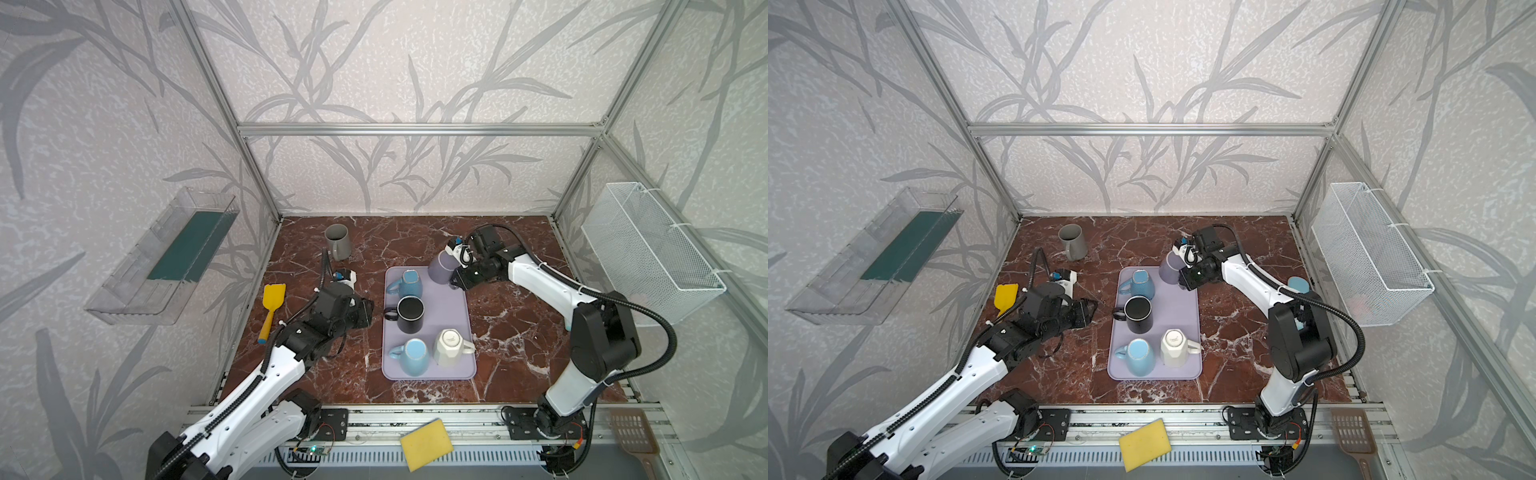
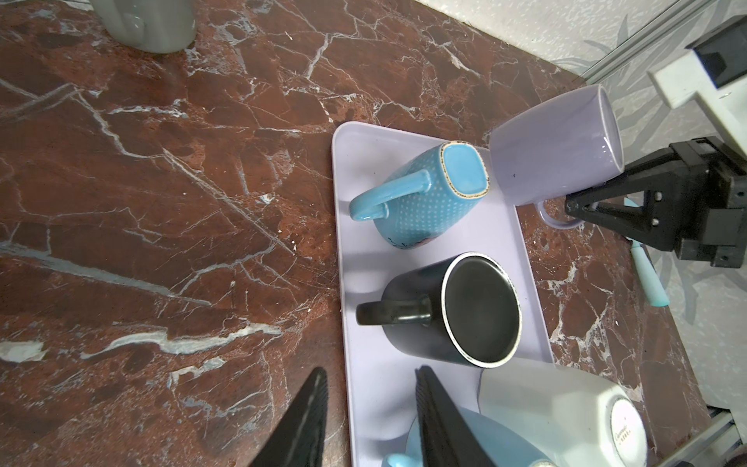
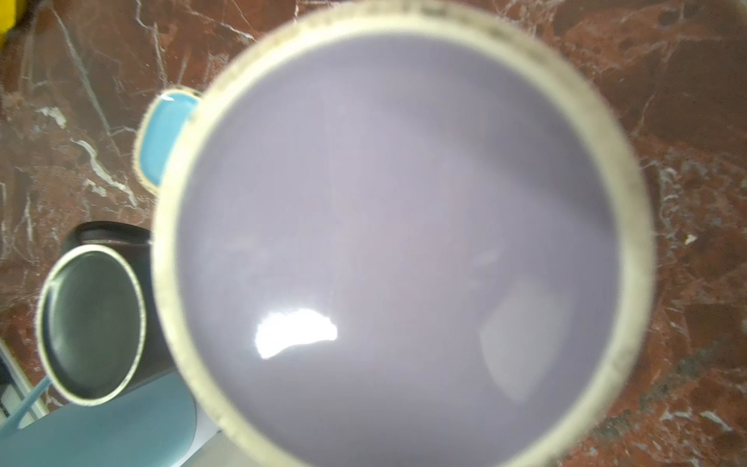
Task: Turn the mug right side up
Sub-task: 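Lift the lavender mug off the tray with the right gripper while the left gripper approaches, then hold the lavender mug with the right gripper while the left gripper grasps its rim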
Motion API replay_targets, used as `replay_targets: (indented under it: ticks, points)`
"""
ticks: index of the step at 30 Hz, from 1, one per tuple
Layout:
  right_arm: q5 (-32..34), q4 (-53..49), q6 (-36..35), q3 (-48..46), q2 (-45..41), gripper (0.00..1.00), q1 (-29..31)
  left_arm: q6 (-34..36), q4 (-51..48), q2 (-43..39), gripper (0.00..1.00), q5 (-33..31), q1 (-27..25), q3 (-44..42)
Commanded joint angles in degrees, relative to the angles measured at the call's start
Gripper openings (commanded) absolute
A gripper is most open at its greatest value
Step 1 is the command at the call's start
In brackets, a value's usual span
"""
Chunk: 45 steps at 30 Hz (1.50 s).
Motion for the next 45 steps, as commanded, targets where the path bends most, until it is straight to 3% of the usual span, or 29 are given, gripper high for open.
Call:
replay_targets:
  ticks: [1,22,26,37,45]
  points:
    - [-4.7,6.7,1.4,-0.8,-4.5,0.0,-0.4,-0.3,1.6,0.4,0.39,1.1,-0.3,2.5]
    - [-26.9,31.3,7.9,-14.3,-16.6,0.0,-0.4,-0.6,10.6,2.1,0.38,7.5,-1.7,3.7]
    - [-32.0,38.2,12.4,-16.1,-17.7,0.0,-0.4,-0.8,13.7,2.9,0.38,9.8,-2.4,4.0]
    - [-38.0,51.7,28.2,-15.3,-19.1,0.0,-0.4,-2.4,13.8,3.8,0.4,13.4,-4.5,10.0]
    - [-40.4,61.5,37.9,-15.8,-20.3,0.0,-0.4,-5.3,22.8,5.2,0.39,18.3,-5.5,9.2]
